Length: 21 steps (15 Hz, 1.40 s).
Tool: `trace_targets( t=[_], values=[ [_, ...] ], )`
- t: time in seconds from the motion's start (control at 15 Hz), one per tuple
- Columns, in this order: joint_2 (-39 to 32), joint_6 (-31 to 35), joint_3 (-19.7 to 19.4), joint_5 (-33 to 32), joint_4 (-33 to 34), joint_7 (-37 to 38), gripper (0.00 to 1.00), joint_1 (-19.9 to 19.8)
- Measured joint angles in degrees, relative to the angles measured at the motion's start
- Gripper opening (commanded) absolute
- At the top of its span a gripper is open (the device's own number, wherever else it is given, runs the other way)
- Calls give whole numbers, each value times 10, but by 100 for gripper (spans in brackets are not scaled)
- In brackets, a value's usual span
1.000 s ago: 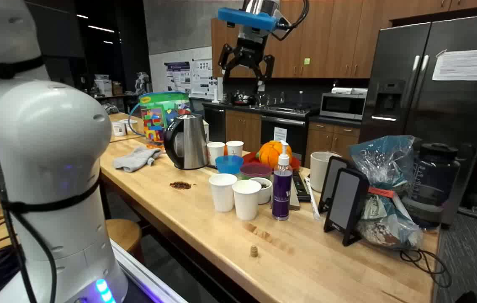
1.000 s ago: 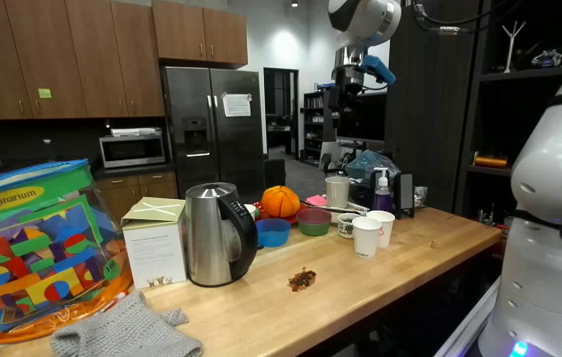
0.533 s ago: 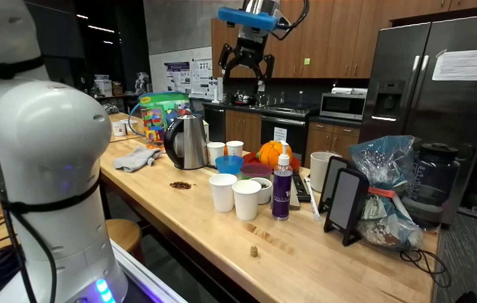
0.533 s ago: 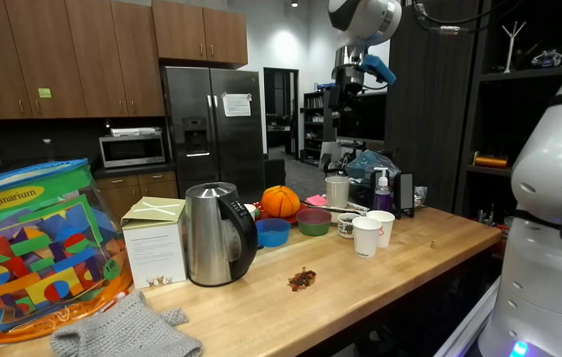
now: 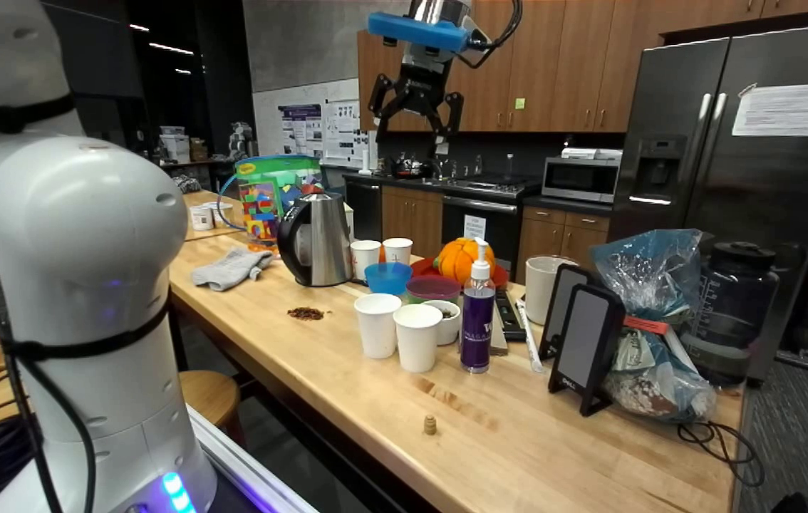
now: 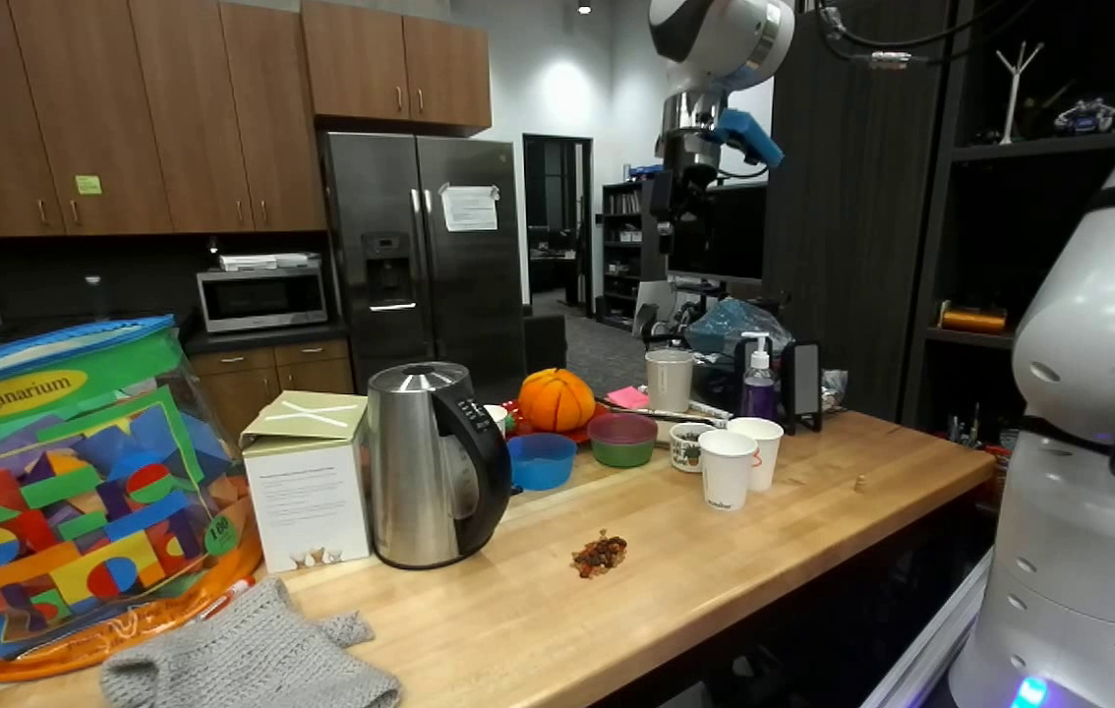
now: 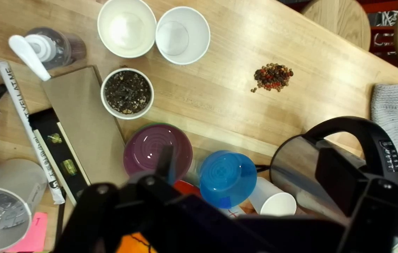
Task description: Move the blue bowl forward
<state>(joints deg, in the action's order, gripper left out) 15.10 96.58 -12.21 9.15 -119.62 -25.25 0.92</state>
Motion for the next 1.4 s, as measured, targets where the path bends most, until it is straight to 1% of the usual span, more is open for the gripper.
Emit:
trace_targets(
  t=[0.13, 0.27, 0.4, 0.47, 0.73, 0.93, 1.13, 1.4],
  values=[
    [0, 7, 9, -5, -1, -30, 100, 0],
    [1, 28, 21, -24, -6, -70, 100, 0],
    [2, 69, 33, -54, -16, -99, 100, 0],
    [3, 101, 39, -70, -26, -106, 100, 0],
    [3, 245, 56, -132, -82, -105, 100, 0],
    [2, 323, 67, -160, -123, -104, 100, 0],
    [-2, 382, 80, -185, -149, -93, 100, 1],
    [-19, 416, 92, -193, -155, -78, 100, 3]
  ],
)
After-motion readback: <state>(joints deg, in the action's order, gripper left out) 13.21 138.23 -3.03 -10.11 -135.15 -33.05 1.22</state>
